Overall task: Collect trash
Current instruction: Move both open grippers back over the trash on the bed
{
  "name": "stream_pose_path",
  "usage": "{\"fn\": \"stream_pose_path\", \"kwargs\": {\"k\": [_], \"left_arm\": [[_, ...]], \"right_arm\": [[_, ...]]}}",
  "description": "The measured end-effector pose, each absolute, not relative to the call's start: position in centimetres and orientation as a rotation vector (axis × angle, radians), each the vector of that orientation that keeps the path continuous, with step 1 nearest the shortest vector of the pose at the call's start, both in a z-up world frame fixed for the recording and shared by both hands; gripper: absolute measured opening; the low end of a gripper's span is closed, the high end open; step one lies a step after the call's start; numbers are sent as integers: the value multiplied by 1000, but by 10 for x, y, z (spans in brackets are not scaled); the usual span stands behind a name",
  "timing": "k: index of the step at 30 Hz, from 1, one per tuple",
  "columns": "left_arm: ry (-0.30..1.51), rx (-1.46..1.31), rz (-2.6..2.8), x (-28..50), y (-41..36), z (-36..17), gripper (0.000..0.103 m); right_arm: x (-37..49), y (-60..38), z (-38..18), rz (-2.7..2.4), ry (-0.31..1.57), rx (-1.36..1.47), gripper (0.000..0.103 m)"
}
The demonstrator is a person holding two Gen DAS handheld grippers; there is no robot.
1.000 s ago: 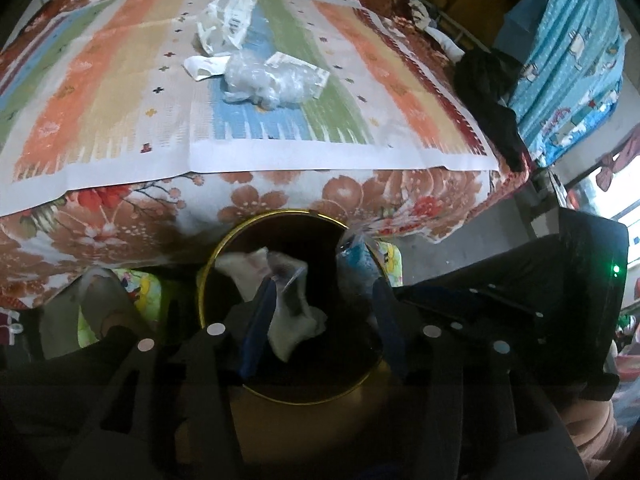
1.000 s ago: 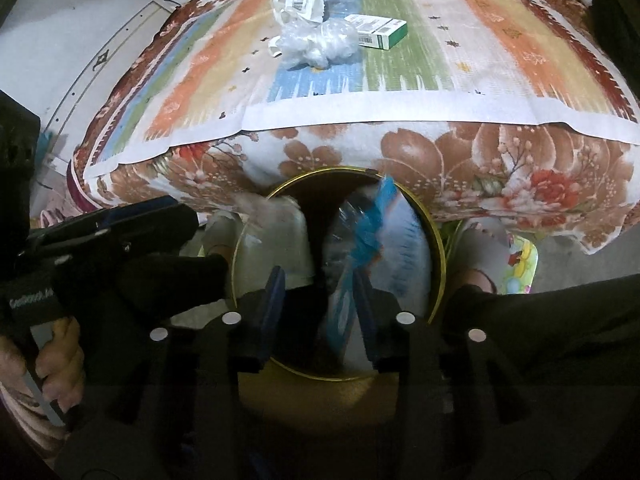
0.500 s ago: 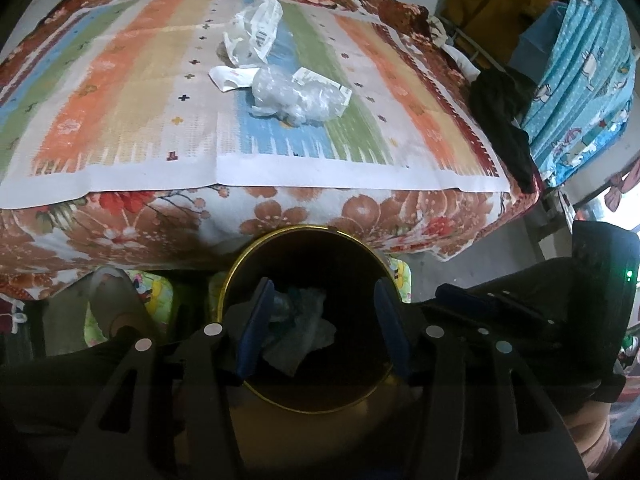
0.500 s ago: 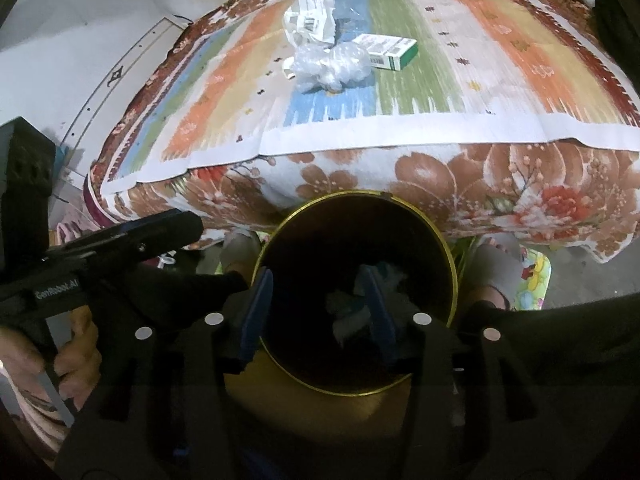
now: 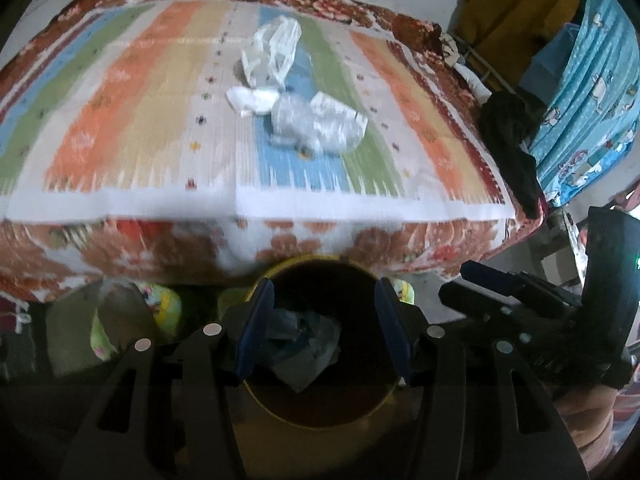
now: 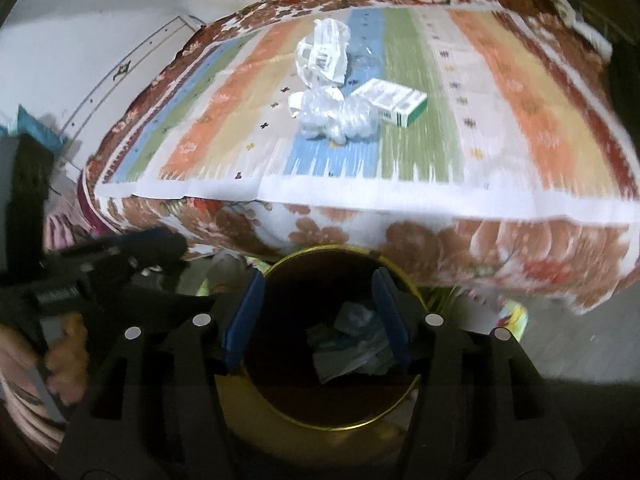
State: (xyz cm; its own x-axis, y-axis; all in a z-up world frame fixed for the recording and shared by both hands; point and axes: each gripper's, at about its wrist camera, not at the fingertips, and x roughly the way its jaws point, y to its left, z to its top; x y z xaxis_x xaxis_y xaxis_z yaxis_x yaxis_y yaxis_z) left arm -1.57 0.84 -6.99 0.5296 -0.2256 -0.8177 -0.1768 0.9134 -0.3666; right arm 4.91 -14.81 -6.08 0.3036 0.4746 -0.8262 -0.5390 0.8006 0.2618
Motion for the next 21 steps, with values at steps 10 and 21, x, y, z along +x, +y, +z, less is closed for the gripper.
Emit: {"fn": "stream_pose_path", "kwargs": {"k": [10,21], "left_arm": [[1028,-471,8,27,50,-49,57],[1034,-455,118,84,81,-41,57]], "right_arm": [[92,-126,-44,665,1031,-184,64],[138,-101,-37,639,1017,-244,72]]}}
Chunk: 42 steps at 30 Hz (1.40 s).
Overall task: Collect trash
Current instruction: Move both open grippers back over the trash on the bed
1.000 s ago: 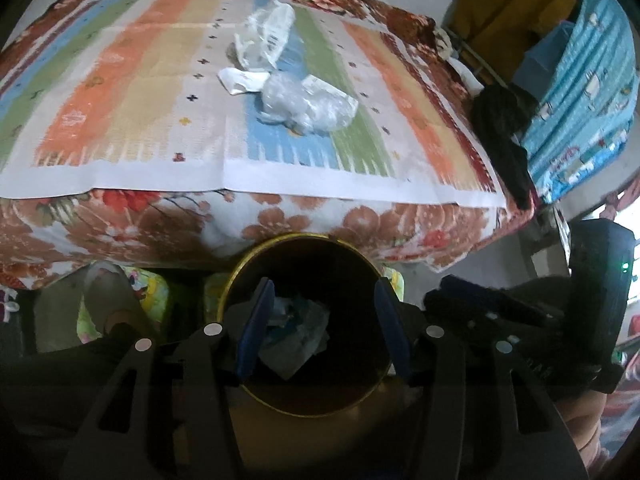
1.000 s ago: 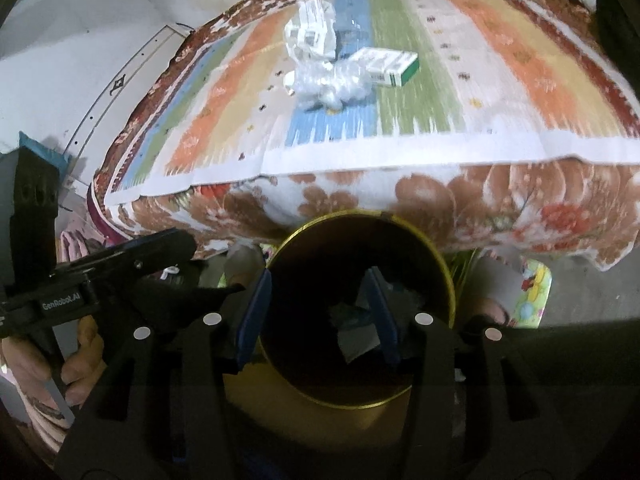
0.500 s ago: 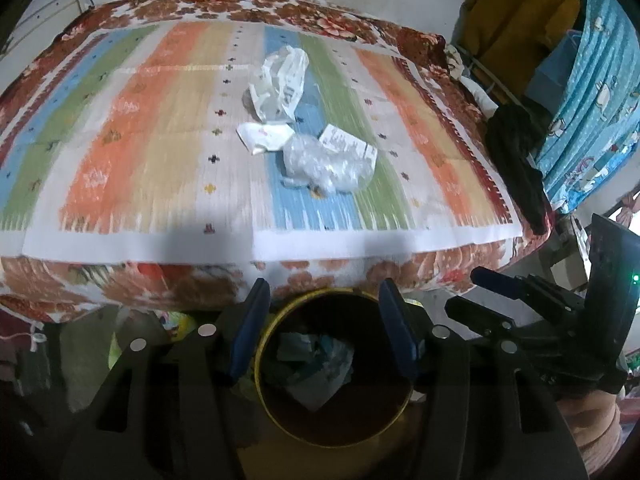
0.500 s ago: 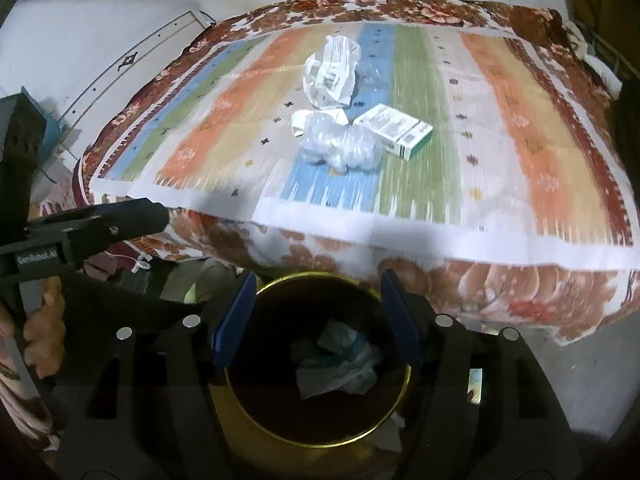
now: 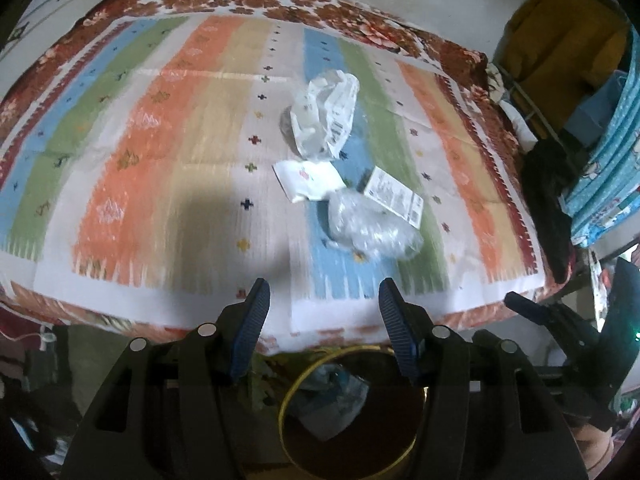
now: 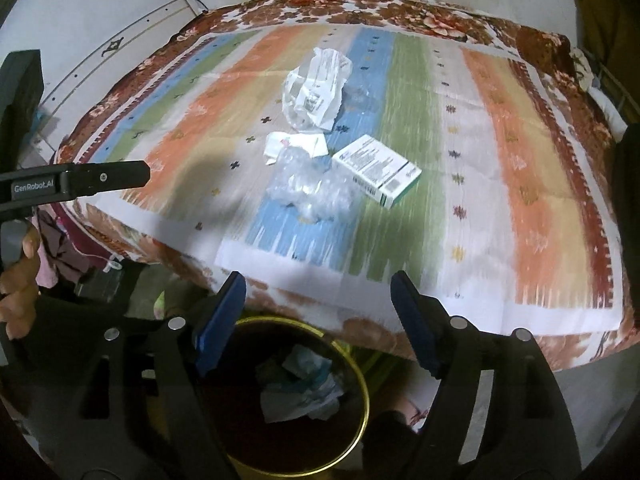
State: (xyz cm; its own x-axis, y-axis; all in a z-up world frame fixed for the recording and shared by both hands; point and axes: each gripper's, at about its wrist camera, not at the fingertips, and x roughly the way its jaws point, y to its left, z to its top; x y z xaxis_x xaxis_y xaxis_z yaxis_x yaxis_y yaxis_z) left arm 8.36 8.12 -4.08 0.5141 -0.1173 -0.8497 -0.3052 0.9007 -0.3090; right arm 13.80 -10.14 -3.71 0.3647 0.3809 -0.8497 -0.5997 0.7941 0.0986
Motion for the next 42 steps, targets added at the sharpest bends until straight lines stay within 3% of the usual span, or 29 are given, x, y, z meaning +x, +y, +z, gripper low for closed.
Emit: {"fn": "stream_pose_path", "kwargs": {"k": [13,24,42], "left_arm": [[1004,-415,213,139,104,-46,61],[979,-391,236,182,114,-60,62],[970,-446,253,252,138,-87,74]], "right_arm": [[178,-72,-41,618,955,-326,80],[213,-53,-66,630,1007,-324,81],[229,-24,-87,674,1004,-375,89]]}}
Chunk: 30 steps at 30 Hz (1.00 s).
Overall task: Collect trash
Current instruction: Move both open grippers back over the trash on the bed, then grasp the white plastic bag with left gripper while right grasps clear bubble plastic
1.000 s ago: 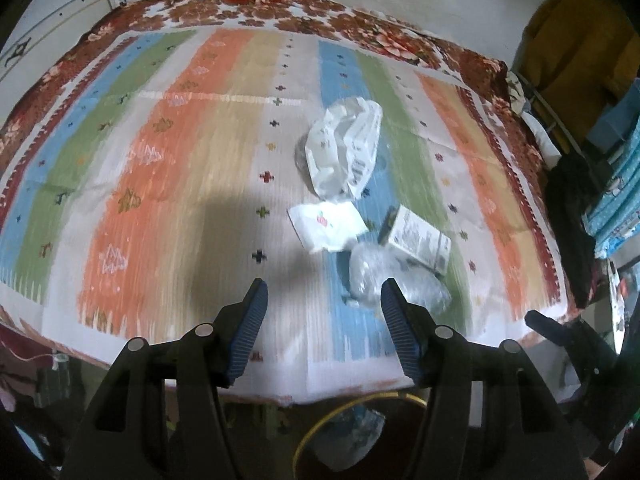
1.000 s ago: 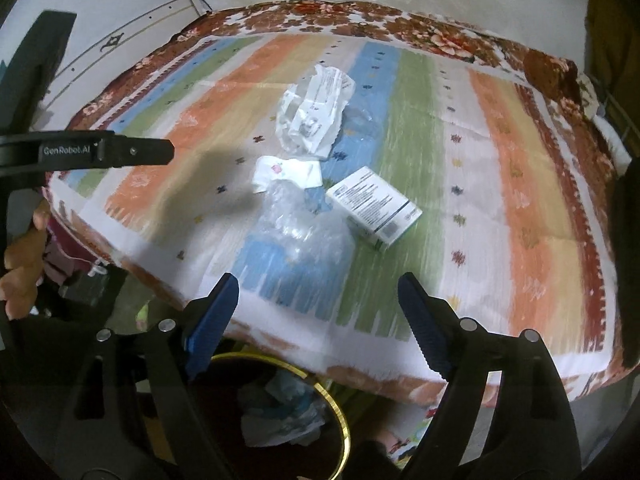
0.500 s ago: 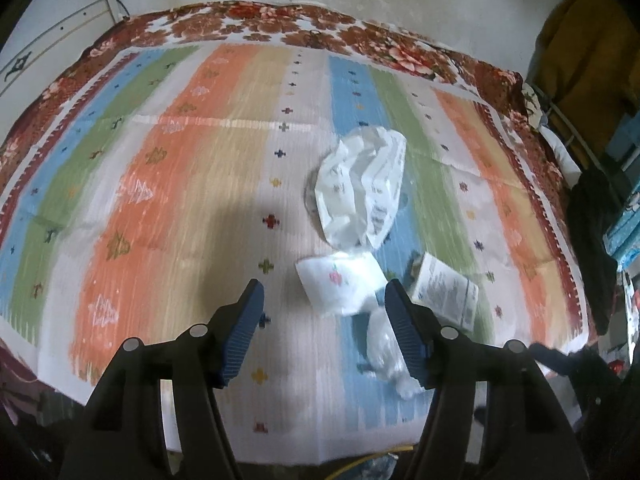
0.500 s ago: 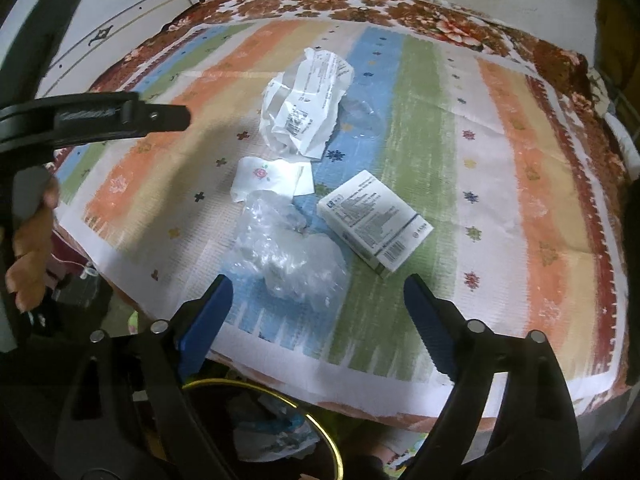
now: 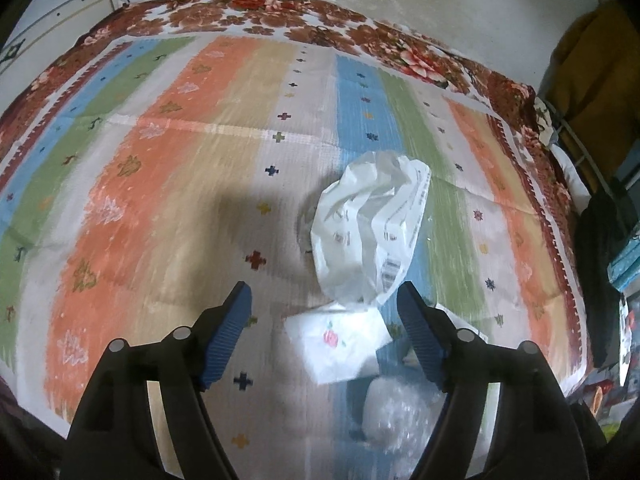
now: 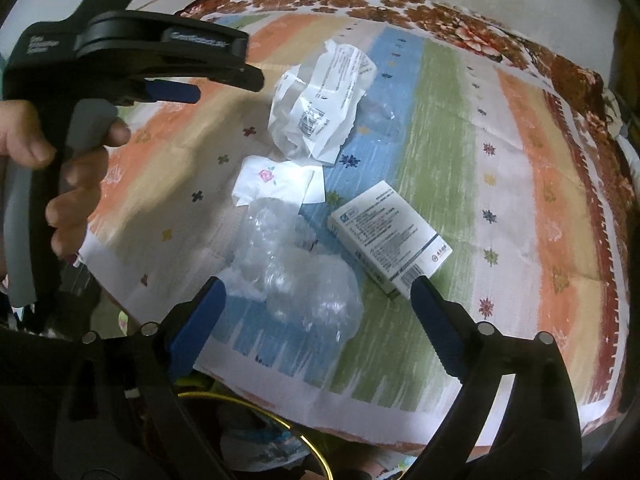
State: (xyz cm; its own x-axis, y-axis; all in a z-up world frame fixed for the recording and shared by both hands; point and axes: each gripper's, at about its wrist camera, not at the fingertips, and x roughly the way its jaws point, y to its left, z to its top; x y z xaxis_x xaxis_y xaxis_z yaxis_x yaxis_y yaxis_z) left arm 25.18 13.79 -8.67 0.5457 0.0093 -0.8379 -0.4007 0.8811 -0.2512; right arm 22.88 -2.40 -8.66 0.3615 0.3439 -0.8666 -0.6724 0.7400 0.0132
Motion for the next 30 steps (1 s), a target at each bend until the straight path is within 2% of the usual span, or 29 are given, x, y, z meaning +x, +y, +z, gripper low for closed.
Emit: {"fn": "stream_pose_path", "kwargs": {"k": [8,13,16,18,19,20,22,27,28,29,30], "left_arm": [[1007,-456,225,281,133,-105,73],[1023,-440,211,298,128,-117,71],[1033,-430,227,301,127,-125,56],[1033,-427,220,302,127,-127,37],[1033,-424,223,301,127,-127,24],[1029,-430,226,300,129,-127,17],[1028,-463,220,296,136,-126,7],[1002,-480,235,281,153,-112,4],[990,-493,245,276,160,-106,3],[982,-509,250,271,165,-101,3],[978,-519,254,268,169,-98,3]], "right_arm": [[235,-10,-104,696,1057,-422,88],[240,-10,-112,691,1095,-410,83],[241,-8,-122,669,1122,-423,77],[239,-7,-131,652,1154,-442,69],[238,-6,-134,645,1167,-452,62],[238,-6,-136,641,1177,-453,53],[240,-9,-138,640,1193,-435,46],[246,-15,-132,621,1202,-390,37],[245,-16,-131,617,1203,-390,34],[246,-17,-129,616,1205,-388,24],[246,-19,-127,619,1211,-380,24]]}}
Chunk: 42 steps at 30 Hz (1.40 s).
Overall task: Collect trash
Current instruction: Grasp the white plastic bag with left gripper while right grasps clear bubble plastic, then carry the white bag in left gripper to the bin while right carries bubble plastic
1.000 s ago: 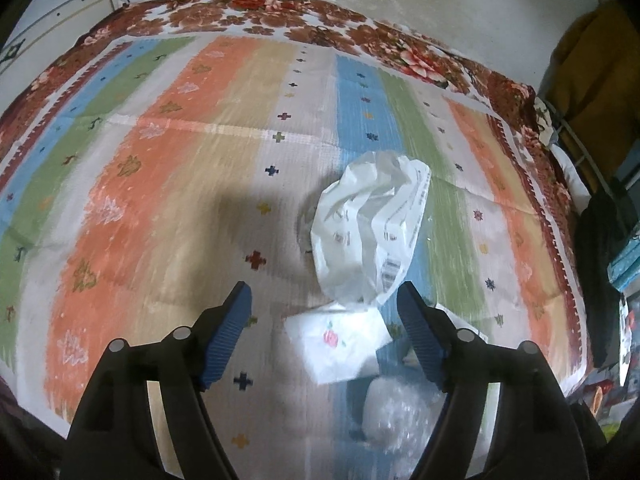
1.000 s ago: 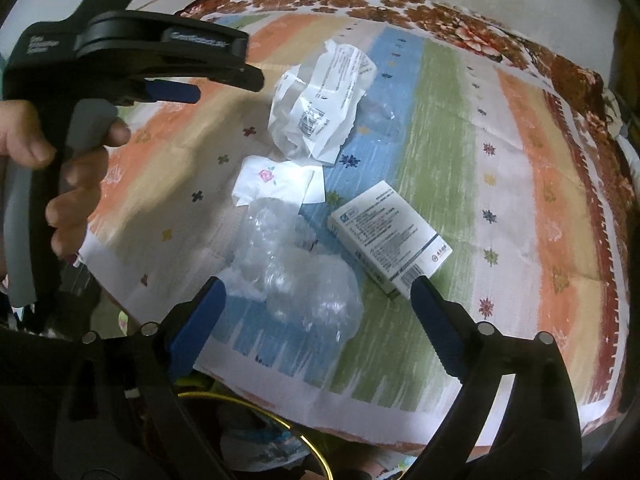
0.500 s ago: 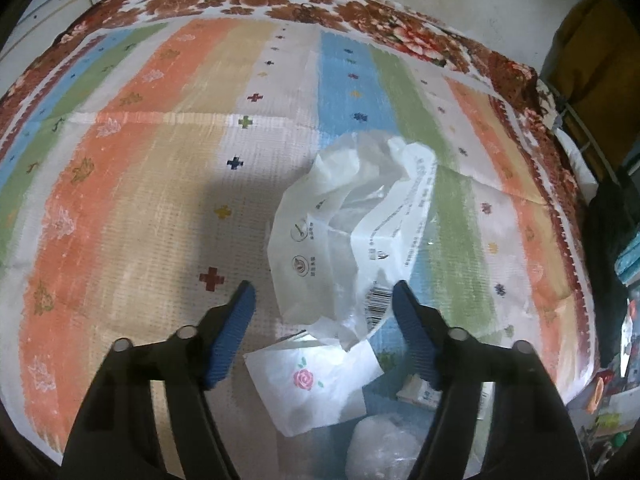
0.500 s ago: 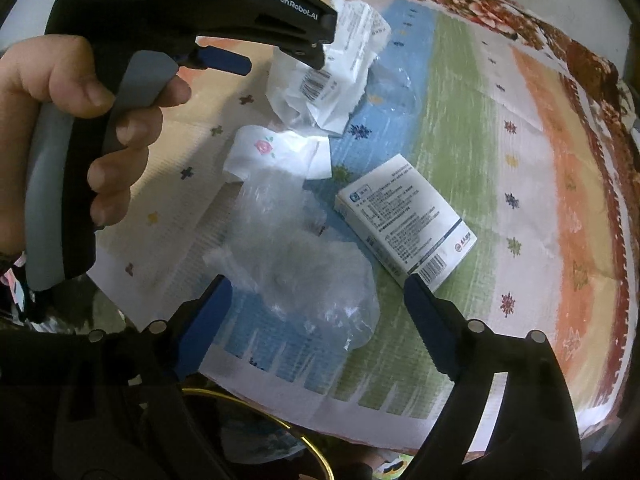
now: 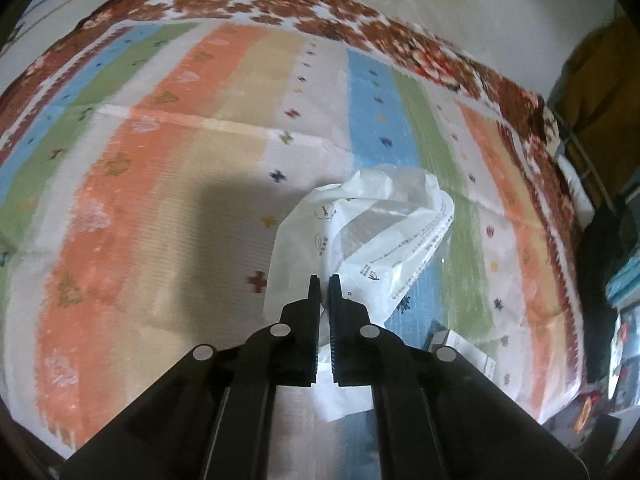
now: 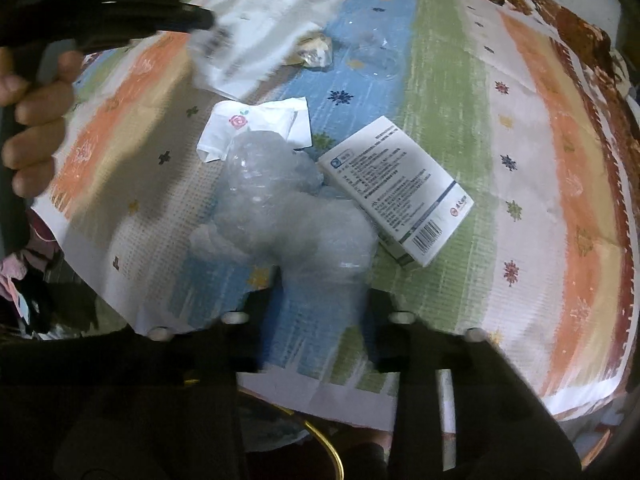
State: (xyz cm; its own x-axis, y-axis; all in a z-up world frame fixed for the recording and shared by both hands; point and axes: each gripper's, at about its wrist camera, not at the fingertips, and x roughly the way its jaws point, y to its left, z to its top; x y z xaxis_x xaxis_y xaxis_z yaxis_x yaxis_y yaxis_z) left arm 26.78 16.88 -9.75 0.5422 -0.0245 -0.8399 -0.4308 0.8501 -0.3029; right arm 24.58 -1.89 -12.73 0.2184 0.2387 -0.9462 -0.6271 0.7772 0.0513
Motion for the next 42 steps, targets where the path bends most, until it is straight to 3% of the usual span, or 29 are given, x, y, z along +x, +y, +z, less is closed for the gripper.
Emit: {"fn": "stream_pose_path", "kwargs": {"k": [13,24,42], "left_arm": [[973,-506,294,230,176,-66,3],[1011,-481,260,210,151,-49,3],[897,-479,128,123,109,-1,3]], "right_arm": [[246,-28,-109,640,1189,-345,16],[238,-43,-85,635,1178,-255,16],[216,-126,-37,602,1112,-70,16]]}}
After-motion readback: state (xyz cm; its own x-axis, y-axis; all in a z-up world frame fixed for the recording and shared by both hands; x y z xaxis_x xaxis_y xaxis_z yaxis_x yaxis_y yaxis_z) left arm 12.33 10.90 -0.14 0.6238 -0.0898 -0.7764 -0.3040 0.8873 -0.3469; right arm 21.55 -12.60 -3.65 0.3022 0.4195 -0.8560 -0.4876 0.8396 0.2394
